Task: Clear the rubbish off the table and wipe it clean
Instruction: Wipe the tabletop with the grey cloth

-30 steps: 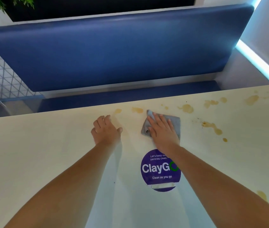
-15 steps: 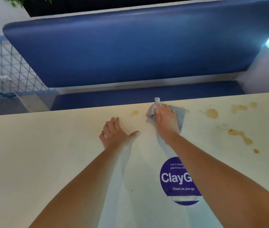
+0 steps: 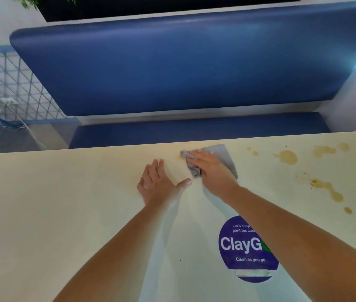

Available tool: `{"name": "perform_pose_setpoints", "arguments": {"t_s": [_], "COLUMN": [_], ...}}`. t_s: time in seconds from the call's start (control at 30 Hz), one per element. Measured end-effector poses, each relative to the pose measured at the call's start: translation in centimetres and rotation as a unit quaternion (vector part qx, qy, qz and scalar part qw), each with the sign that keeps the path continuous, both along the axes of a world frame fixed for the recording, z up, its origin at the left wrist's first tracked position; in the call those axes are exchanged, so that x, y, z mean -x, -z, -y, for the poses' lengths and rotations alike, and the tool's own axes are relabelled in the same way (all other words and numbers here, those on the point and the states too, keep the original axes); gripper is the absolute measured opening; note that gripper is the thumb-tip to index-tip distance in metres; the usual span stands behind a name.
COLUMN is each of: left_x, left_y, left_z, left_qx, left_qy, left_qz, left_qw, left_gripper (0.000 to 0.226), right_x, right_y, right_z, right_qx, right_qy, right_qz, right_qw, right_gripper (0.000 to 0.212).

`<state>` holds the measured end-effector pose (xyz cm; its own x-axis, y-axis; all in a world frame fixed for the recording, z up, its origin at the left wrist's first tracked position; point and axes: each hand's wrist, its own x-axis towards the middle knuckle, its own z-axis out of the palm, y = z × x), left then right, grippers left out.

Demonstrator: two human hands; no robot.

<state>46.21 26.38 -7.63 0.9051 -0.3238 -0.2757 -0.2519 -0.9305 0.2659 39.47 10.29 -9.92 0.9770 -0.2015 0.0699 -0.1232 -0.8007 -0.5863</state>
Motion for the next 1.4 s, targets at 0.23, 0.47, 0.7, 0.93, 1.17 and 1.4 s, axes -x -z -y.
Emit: {"name": "perform_pose_setpoints", "arguments": {"t_s": [0.23, 0.47, 0.7, 0.93, 1.17, 1.4], "left_x": [-0.2, -0.1, -0.2, 0.1, 0.5, 2.9], "left_y": [-0.1, 0.1, 0.1, -0.5, -1.5, -1.5], "left_z": [0.1, 0.0, 0.0, 0.4, 1.8, 3.5], "left_qx": [0.005, 0.017, 0.009, -0.031, -0.066, -0.031], "left_qy": [-0.003, -0.001, -0.003, 0.017, 0.020, 0.141], "left_qz": [-0.008, -0.013, -0.020, -0.024, -0.002, 0.108], "left_qw": [1.000, 1.000, 1.000, 0.999, 0.998, 0.984], "left_gripper": [0.104, 0.104, 0.104, 0.101, 0.094, 0.080], "right_x": [-4.9, -2.6, -2.6, 1.4, 5.6, 8.4], "right_y": [-1.7, 0.4, 1.0, -0.4, -0.5, -0.9], "right_z": [1.6, 1.2, 0.6, 3.4, 1.7, 3.4], "right_qx": [0.034, 0.010, 0.038, 0.078, 0.195, 0.161], "right_qy": [0.080, -0.082, -0.018, 0.157, 0.114, 0.242], "right_qz": [-0.041, -0.006, -0.021, -0.037, -0.071, -0.139], "right_qw": [0.995, 0.997, 0.999, 0.984, 0.972, 0.947], "right_gripper": [0.054, 0.060, 0.061, 0.045, 0.046, 0.047]}}
